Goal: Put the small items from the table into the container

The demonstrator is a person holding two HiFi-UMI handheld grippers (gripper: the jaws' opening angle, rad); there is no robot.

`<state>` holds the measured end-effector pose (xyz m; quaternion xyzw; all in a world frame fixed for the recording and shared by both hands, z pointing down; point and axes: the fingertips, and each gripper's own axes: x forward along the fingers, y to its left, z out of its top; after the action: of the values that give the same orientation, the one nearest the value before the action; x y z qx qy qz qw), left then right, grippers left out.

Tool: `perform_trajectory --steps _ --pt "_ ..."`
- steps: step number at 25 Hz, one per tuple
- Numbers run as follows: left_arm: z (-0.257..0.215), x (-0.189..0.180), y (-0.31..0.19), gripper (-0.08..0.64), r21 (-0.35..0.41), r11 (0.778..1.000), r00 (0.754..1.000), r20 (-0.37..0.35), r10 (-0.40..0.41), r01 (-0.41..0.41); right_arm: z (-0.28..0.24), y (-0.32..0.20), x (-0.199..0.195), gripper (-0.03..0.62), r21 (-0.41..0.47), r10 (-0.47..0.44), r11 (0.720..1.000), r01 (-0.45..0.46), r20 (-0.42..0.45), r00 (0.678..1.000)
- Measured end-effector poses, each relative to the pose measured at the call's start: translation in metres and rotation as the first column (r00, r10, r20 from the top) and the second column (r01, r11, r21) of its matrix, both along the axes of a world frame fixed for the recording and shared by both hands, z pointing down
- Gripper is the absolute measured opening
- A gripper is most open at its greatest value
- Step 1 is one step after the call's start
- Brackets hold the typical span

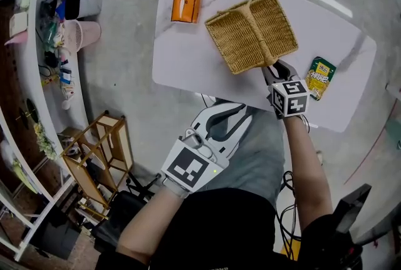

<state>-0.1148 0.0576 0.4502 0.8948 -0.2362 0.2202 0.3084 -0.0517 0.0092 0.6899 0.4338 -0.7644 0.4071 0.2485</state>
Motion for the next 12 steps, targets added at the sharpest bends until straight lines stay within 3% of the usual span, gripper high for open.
perform_trajectory --steps 12 --pt "-0.03 0.025 -0.002 0.054 0.054 0.996 0.997 -0.042 0.069 -0.066 -0.075 0.004 0.032 0.101 0.091 0.074 0.993 -0.076 0.018 0.997"
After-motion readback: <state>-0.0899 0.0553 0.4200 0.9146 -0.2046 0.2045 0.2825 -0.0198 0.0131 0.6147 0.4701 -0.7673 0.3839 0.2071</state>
